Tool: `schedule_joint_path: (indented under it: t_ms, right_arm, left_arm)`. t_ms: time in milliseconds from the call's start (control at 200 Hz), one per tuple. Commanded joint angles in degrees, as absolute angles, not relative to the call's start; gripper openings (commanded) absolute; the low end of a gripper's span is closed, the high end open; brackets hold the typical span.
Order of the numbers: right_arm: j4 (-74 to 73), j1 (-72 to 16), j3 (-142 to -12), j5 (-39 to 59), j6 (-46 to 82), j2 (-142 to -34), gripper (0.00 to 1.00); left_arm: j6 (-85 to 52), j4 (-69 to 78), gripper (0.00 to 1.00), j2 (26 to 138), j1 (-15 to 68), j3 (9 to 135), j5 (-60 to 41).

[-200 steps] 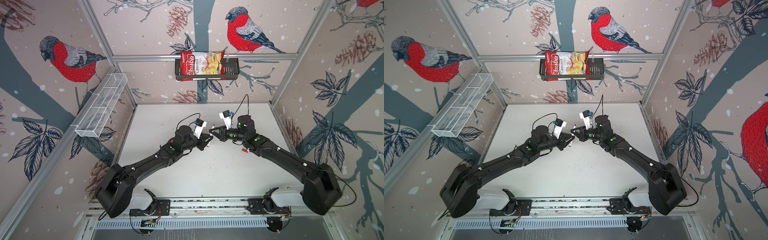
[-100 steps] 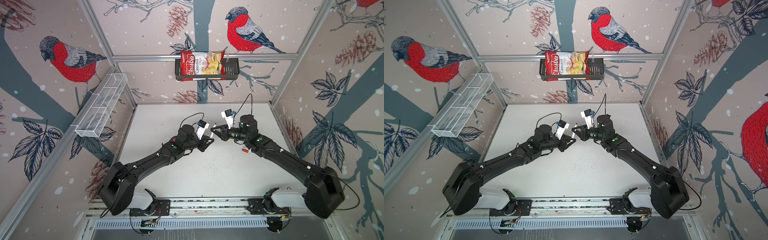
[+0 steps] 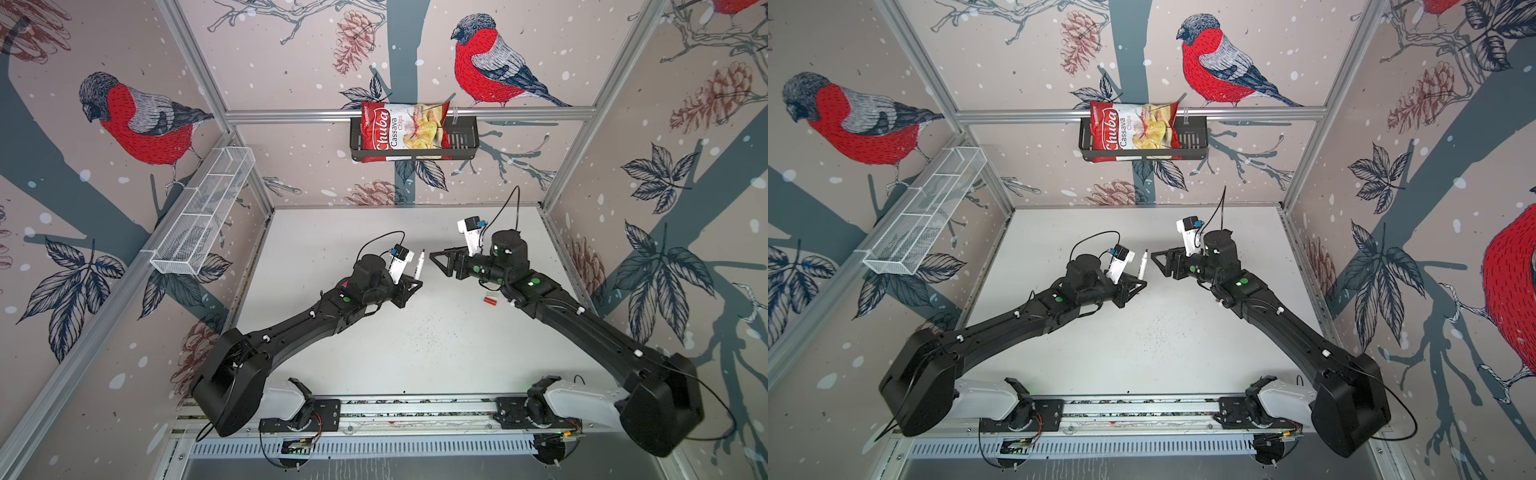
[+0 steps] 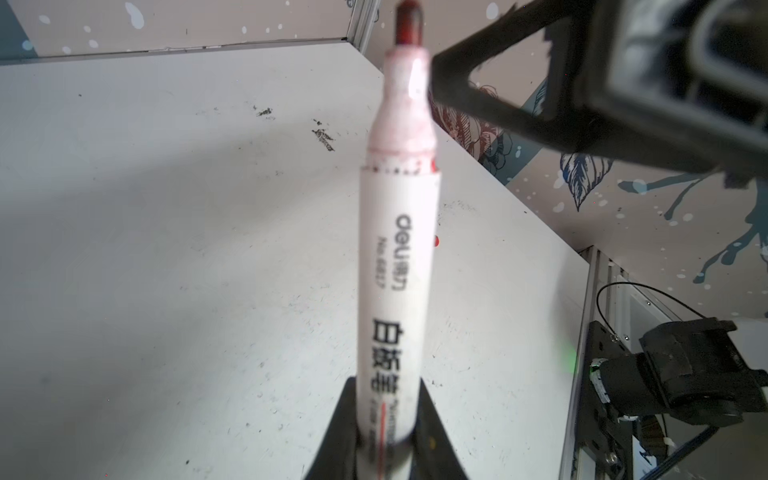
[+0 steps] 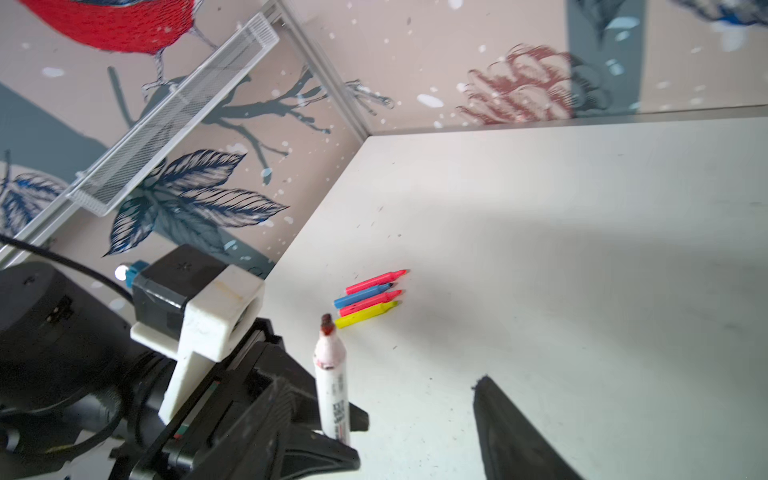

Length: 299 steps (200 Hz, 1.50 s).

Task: Insert the pens into the pen caps
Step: 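Hold the white marker up while the right gripper moves over the caps, then lower the right gripper onto the red cap and grasp it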

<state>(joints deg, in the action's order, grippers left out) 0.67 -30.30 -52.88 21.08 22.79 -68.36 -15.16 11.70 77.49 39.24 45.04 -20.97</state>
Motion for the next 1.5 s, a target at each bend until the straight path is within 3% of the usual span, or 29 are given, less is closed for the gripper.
schedule_joint_path:
  t_ms: [0, 200, 375, 495, 1491]
  right_arm:
    - [9.23, -27.27, -51.58, 7.49, 26.42, -65.76, 0.77]
    - [12.00, -16.44, -43.13, 4.48, 30.82, -61.56, 0.88]
    - [12.11, -13.23, -38.27, 2.80, 31.64, -62.78, 0.88]
    - [12.56, -10.33, -37.53, 7.31, 30.84, -66.51, 0.88]
    - [3.74, -10.70, -33.39, 9.39, 32.31, -78.06, 0.85]
  left_arm:
    - [-16.72, 15.37, 0.00, 76.63, 38.69, 43.25, -19.06]
    - [-17.69, 17.63, 0.00, 74.82, 37.93, 39.80, -18.65]
    - [-18.08, 18.54, 0.00, 74.02, 37.41, 37.65, -18.69]
    - [-18.29, 18.95, 0.00, 73.32, 37.19, 36.66, -18.62]
    - [-18.77, 18.58, 0.00, 70.59, 35.88, 33.92, -17.74]
